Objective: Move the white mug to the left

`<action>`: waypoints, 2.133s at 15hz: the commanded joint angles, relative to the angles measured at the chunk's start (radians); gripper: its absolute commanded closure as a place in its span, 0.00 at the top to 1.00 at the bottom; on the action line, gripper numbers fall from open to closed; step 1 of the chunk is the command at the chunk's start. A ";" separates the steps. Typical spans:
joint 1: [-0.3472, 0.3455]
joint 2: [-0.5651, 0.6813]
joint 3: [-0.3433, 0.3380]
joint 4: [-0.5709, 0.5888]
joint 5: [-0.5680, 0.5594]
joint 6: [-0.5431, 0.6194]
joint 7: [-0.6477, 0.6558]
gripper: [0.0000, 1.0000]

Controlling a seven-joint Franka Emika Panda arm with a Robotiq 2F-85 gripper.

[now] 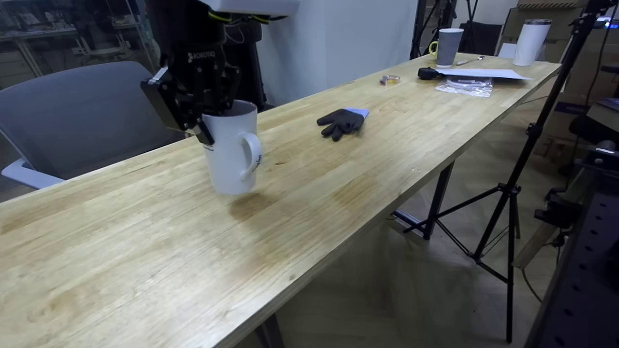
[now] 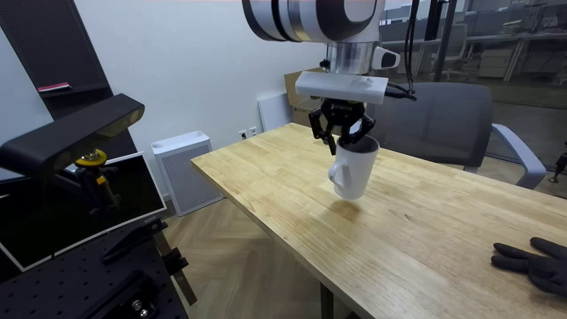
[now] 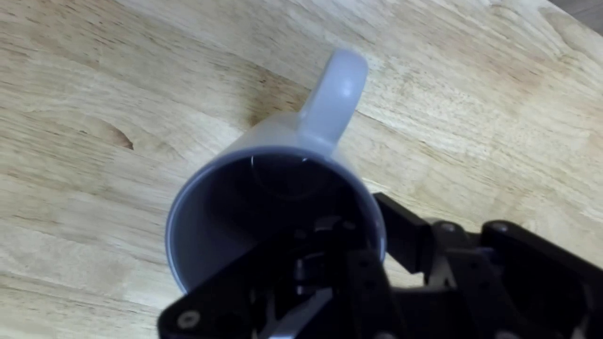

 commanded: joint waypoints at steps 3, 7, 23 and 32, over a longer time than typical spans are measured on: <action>0.063 -0.042 -0.003 0.019 -0.024 -0.011 0.061 0.04; 0.144 -0.033 -0.008 0.050 -0.078 -0.004 0.123 0.04; 0.304 0.097 -0.053 0.112 -0.246 0.083 0.231 0.04; 0.337 0.167 -0.088 0.134 -0.293 0.081 0.251 0.04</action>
